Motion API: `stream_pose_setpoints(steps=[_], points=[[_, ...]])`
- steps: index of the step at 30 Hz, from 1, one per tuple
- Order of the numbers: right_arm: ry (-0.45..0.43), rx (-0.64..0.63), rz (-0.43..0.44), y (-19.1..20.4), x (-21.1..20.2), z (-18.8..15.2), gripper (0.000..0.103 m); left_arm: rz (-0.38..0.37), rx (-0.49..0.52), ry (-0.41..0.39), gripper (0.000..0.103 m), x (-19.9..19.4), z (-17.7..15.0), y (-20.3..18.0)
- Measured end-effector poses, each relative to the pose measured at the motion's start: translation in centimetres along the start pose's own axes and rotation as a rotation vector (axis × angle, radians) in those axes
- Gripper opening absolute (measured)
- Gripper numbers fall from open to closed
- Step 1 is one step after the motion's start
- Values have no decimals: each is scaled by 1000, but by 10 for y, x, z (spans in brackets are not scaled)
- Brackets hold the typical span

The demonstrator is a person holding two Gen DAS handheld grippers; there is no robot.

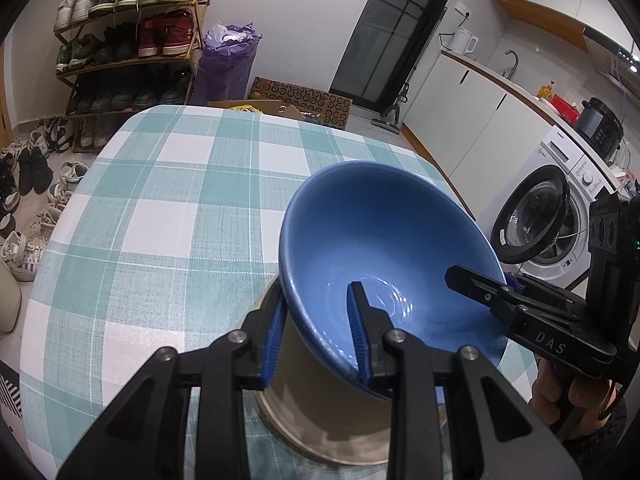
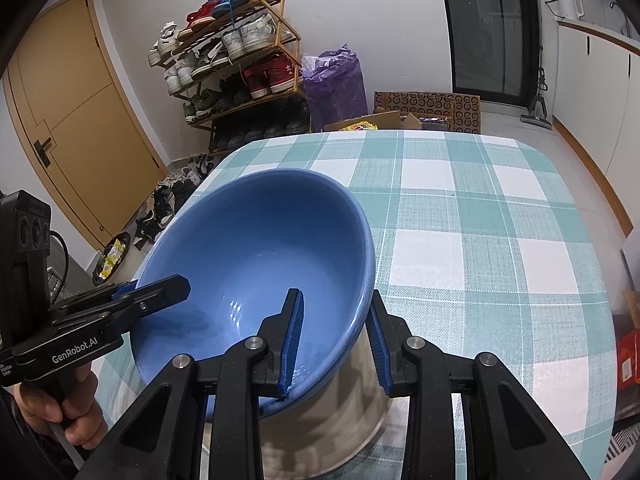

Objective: Organize plates and bowls
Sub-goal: 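Carry the nested blue bowls with both grippers over the stacked cream plates, then lower the blue bowls onto the cream plates and open both grippers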

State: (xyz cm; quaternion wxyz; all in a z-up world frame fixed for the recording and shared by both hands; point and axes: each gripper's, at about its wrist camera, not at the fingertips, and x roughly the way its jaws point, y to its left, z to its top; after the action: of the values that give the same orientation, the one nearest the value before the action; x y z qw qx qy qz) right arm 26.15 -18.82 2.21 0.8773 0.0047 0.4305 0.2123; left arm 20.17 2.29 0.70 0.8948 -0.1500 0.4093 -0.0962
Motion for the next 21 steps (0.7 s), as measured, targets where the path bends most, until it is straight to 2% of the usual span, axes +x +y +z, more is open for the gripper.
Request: stream_pose_setpoints(steps=[11,16,17,19,21], points=[[3,14,2,-3,2,1,33,0,3,-5,29,1,1,-1],[-5,5,17,-6,-1,0,39,1,11,-12,37,0,-1,-2],[-9,3,17,-6,-3,-1,40,8,16,-14,41,-1,-3,-3],[-20,1,16,-9,-8,-2,49,24,30,-22,49,-5,-6,-4],[-37,-2,21,-11,-14,-3,52,30,38,-30,57,-9,-9,-4]])
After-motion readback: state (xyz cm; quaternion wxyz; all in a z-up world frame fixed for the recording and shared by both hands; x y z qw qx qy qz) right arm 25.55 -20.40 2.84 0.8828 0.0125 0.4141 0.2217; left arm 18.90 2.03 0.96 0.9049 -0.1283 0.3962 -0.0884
